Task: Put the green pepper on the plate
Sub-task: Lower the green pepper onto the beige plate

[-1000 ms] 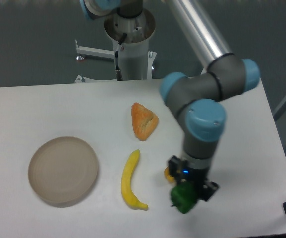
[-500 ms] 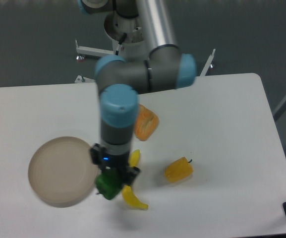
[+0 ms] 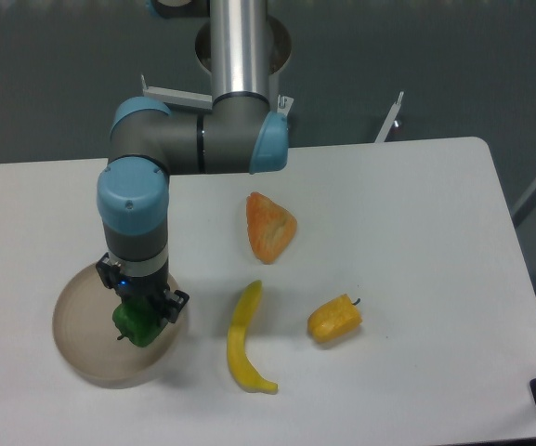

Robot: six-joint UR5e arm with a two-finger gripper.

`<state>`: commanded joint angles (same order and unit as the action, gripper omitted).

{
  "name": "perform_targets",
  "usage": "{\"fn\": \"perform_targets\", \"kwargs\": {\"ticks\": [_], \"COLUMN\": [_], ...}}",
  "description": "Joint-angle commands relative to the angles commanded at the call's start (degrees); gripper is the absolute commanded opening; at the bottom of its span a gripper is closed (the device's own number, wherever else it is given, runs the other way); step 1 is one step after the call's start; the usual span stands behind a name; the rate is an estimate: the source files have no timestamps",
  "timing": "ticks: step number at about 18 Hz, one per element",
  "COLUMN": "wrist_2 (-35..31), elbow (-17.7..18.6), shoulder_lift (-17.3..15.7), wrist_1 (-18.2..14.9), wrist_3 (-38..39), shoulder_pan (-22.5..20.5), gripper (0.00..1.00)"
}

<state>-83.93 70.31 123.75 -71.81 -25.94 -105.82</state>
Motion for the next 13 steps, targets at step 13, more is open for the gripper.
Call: {"fn": "perform_targets", "kwargs": {"ticks": [13], "wrist_2": [-3.08], "elbow": [4.13], "shoulder_lift": [0.7], "wrist_1": [0.09], "wrist_3": [8.97], "shoulder_pan": [2.9], "gripper": [0.41]}}
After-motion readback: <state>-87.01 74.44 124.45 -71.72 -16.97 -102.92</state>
